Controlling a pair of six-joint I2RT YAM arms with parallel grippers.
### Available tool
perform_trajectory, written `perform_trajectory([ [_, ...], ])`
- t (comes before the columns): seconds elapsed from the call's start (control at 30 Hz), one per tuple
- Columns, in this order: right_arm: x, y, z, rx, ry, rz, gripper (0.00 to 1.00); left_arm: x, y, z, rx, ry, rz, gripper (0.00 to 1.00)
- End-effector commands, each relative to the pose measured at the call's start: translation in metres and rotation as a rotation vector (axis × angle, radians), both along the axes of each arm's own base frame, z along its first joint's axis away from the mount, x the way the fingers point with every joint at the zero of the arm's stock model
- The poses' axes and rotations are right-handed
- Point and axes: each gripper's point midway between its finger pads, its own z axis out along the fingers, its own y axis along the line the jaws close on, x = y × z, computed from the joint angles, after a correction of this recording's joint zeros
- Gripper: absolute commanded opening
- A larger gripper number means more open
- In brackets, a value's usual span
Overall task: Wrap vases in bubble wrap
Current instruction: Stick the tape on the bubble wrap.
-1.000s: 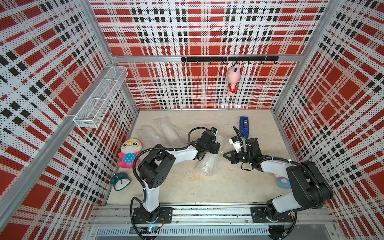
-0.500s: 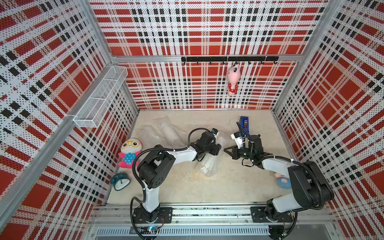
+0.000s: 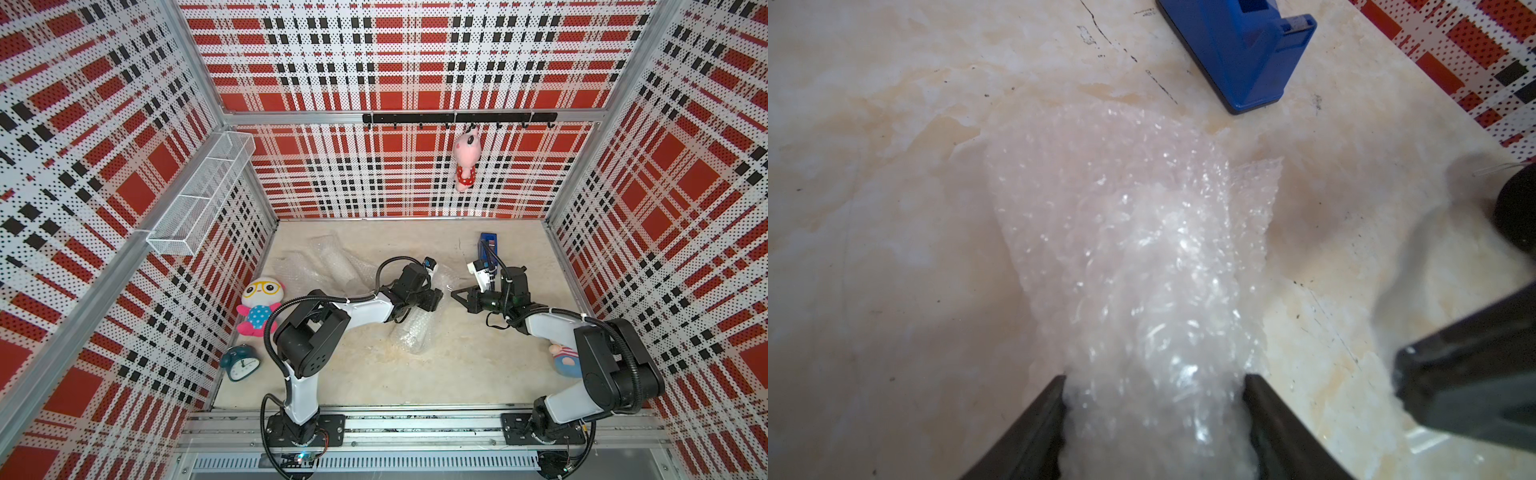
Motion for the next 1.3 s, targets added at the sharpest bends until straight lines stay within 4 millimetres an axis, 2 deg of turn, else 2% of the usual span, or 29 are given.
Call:
perform_trajectory([
  [0.0, 0.009, 0.006, 0.004, -0.003, -0.034, 0.022, 0.0, -0.033, 0.005, -0.029, 0.066, 0.116, -0.065, 0.66],
  [0.3, 0.013, 0.015, -0.017, -0.046, -0.008, 0.031, 0.0, -0.034, 0.003, -0.029, 0.061, 0.118, -0.074, 0.66],
  [0.43, 0.019, 0.012, -0.024, -0.073, -0.007, 0.0, 0.0, -0.034, 0.002, -0.028, 0.058, 0.118, -0.08, 0.66],
  [0.87, 0.035, 0.018, -0.03, -0.109, 0.028, -0.105, 0.0, -0.037, 0.0, -0.029, 0.061, 0.118, -0.09, 0.65],
  [1.0, 0.038, 0.016, -0.026, -0.127, 0.03, -0.157, 0.05, -0.037, 0.0, -0.029, 0.064, 0.117, -0.087, 0.65],
  [1.17, 0.042, 0.001, -0.03, -0.234, 0.034, -0.261, 0.09, -0.034, 0.003, -0.029, 0.07, 0.114, -0.07, 0.65],
  [1.27, 0.041, -0.003, -0.03, -0.256, 0.032, -0.278, 0.14, -0.032, 0.005, -0.03, 0.069, 0.116, -0.06, 0.65],
])
